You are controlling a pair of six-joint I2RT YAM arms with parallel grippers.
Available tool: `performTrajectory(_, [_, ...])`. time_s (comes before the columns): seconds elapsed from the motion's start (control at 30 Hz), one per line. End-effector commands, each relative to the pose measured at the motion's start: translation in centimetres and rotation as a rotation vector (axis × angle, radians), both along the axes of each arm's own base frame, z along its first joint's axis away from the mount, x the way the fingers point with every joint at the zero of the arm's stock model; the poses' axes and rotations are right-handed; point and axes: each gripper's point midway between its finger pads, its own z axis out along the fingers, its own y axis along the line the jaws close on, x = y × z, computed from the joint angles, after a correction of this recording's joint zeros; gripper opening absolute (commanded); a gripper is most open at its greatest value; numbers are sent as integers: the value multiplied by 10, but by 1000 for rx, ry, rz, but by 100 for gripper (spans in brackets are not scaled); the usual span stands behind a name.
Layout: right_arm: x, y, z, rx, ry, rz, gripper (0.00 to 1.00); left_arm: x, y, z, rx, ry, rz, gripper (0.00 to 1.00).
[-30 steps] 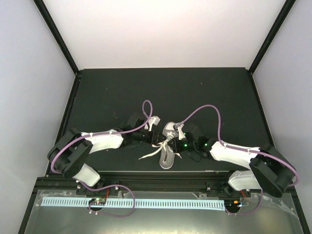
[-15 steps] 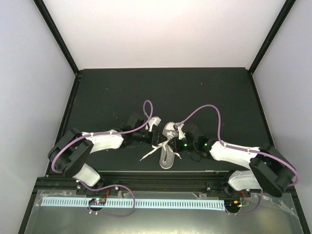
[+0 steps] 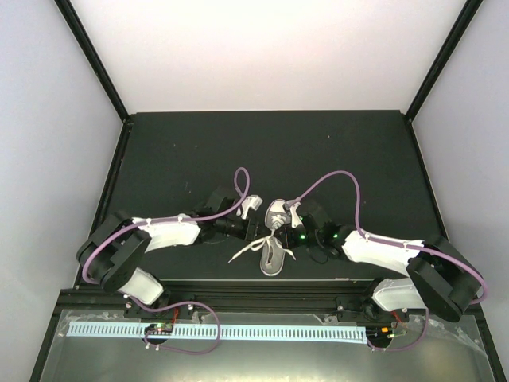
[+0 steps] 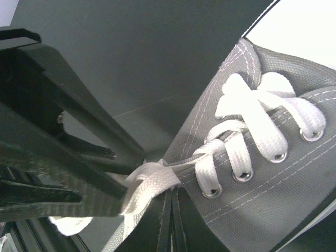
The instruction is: Tie the shoes
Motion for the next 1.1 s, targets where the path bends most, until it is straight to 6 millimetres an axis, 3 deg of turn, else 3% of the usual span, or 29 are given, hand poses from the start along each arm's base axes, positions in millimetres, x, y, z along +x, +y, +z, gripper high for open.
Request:
performTrajectory(0.0, [6,2,4,2,-16,-17,2,-1,4,23,-7,-76,-1,25])
performTrajectory(0.2, [5,1,4,0,-18,-16,2,15,22,48,35,-166,87,42])
performTrajectory(0.3, [5,2,4,0,-17,-16,2,25,29,49,70,-183,121,46])
performTrajectory(0.7, [6,3,6,3,-23,-12,2,43,18,11,166,-69,96,43])
performTrajectory(1.07, [7,5,7,3,-25,-9,2,31,5,10,76,-36,16,41])
